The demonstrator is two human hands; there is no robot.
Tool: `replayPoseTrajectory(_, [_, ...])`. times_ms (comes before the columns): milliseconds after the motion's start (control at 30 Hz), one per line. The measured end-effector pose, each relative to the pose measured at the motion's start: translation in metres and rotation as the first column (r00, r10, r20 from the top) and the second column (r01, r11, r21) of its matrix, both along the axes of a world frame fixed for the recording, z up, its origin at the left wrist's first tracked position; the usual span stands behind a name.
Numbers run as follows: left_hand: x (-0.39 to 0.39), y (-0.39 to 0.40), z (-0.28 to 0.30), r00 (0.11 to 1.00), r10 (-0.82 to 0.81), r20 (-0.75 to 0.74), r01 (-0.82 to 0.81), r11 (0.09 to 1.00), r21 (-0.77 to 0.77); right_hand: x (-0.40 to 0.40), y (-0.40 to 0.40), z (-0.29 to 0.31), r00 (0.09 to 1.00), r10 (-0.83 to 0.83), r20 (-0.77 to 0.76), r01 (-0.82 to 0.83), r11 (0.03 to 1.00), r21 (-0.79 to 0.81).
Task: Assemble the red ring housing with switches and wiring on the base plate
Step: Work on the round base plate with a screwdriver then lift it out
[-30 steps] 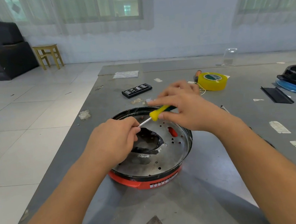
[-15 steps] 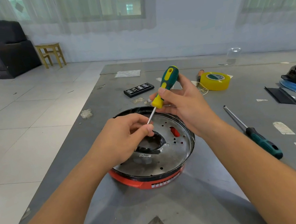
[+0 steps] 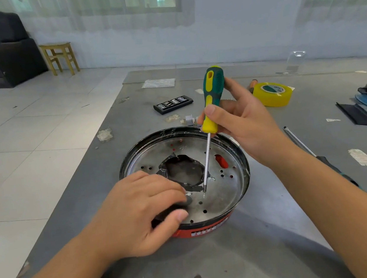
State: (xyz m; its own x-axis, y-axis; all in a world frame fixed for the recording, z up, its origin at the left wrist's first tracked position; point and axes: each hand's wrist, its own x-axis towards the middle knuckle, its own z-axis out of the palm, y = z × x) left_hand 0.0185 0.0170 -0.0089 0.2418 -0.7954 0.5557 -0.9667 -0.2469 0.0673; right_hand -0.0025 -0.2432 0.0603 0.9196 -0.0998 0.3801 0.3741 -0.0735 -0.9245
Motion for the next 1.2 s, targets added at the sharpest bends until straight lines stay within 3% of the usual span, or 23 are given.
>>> replayPoseTrajectory(467, [-0.001, -0.001, -0.012, 0.988, 0.031, 0.15, -0.035, 0.999, 0.02, -0.016, 0.033, -0.004, 0.989, 0.15, 0.007, -0.15, 0.989, -0.009])
replayPoseTrajectory(833, [-0.002, 0.0, -0.012, 0.985, 0.039, 0.168, -0.043, 0.999, 0.02, -0.019, 0.037, -0.003, 0.988, 0.155, 0.021, -0.155, 0.987, -0.034])
replayPoseTrajectory(1200, [-0.002, -0.002, -0.015, 0.986, 0.049, 0.162, -0.049, 0.999, -0.005, -0.024, 0.039, -0.003, 0.976, 0.198, 0.088, -0.182, 0.97, -0.159])
